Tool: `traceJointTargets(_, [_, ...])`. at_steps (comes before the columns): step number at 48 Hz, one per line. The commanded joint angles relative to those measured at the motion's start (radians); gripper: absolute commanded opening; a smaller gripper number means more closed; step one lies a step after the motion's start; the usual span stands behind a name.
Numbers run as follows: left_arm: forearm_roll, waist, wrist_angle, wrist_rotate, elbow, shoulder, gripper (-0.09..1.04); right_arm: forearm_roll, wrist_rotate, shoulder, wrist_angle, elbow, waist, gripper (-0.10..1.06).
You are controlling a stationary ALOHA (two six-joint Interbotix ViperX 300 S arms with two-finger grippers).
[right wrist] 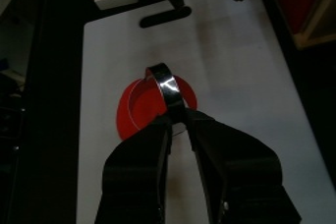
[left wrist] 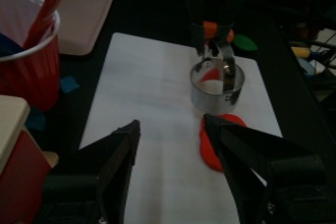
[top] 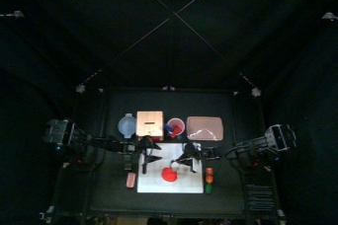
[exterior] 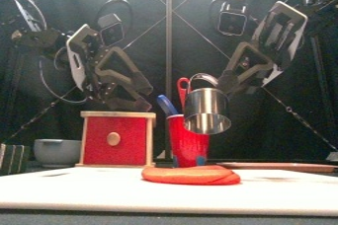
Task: Get the cutter from the drawer then cut the dough then place the extra dough in the bowl
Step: Cut the dough
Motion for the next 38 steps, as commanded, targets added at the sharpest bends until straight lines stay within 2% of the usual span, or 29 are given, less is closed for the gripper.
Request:
traceJointTargets(1, [-0.002, 0.0, -0.003, 0.002, -0.008, -0.009, 0.9, 0.006, -0.003, 0.017, -0.015, -0.043, 0.02, 0.6])
traceJointTargets(12, [-0.002, -0.003, -0.003, 0.002, -0.006, -0.009, 0.9, -0.008, -0.006, 0.094, -0.009, -0.101, 0.035, 0.6])
traceJointTargets(38, [-0.002, -0.005, -0.002, 0.0, -0.006, -0.009, 0.9, -0.02, -0.005, 0.147, -0.009, -0.13, 0.052, 0.6])
